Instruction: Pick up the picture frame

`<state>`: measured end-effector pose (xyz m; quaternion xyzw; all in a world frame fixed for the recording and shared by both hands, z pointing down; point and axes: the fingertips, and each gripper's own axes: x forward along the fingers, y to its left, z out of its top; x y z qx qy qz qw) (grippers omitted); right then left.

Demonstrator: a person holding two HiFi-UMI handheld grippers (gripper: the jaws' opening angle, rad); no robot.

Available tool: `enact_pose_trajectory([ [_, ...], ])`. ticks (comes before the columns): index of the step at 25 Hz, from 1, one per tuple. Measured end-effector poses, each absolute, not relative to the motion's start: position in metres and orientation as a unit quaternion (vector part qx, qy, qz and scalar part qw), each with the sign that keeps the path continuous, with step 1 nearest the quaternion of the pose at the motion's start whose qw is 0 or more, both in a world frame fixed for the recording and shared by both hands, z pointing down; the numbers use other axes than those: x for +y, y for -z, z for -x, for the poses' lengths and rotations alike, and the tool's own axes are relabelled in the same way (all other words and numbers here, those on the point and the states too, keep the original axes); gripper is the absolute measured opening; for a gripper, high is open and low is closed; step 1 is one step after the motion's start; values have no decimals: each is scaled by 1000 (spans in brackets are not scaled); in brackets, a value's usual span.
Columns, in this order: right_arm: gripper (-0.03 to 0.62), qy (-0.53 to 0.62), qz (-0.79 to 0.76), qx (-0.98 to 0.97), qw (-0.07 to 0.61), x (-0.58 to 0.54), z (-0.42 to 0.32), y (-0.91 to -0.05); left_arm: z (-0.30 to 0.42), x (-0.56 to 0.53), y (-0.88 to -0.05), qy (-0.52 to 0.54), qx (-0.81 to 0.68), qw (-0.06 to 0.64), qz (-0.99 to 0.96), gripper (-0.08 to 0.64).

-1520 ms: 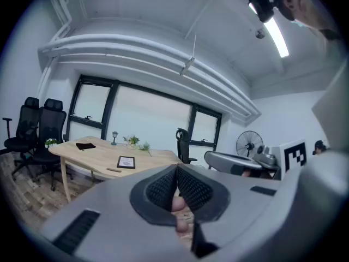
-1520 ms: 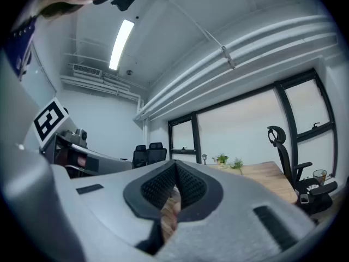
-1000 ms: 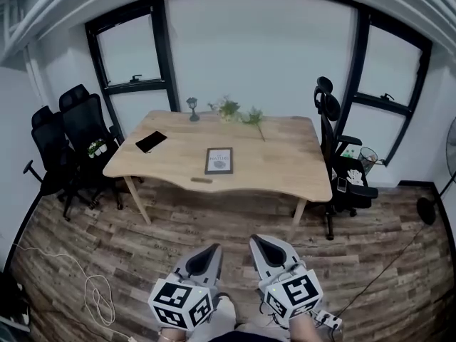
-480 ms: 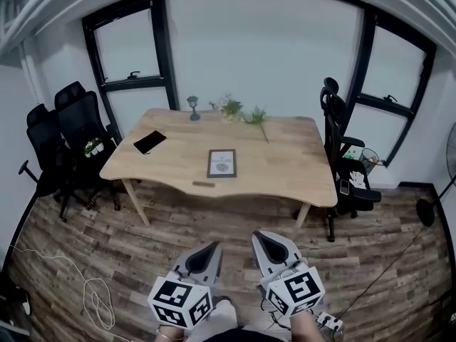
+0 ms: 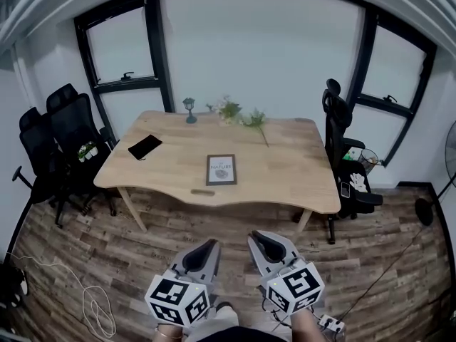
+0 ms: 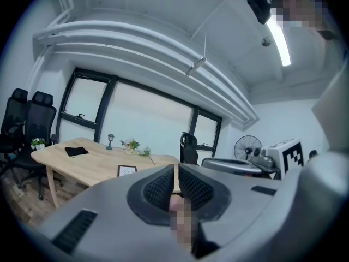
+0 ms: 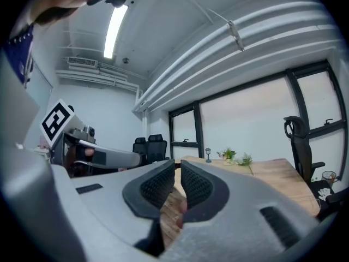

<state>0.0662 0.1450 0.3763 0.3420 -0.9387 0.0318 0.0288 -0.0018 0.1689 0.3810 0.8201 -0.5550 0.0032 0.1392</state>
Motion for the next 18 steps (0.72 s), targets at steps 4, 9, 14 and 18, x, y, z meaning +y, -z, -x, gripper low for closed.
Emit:
enact_pose_trajectory([
  [4, 48, -39, -336, -940, 33, 131, -56, -376, 11, 154, -380, -4, -545, 145, -826, 73],
  [9, 74, -46, -338, -939, 39, 112, -44, -377, 25, 137, -379, -5, -538, 149, -830, 103],
  [14, 92, -47, -344, -936, 52, 97, -27, -381, 41, 123, -383, -7, -527, 154, -836, 114],
  [18, 97, -40, -348, -935, 58, 89, -13, -380, 52, 114, -385, -8, -523, 155, -838, 115],
])
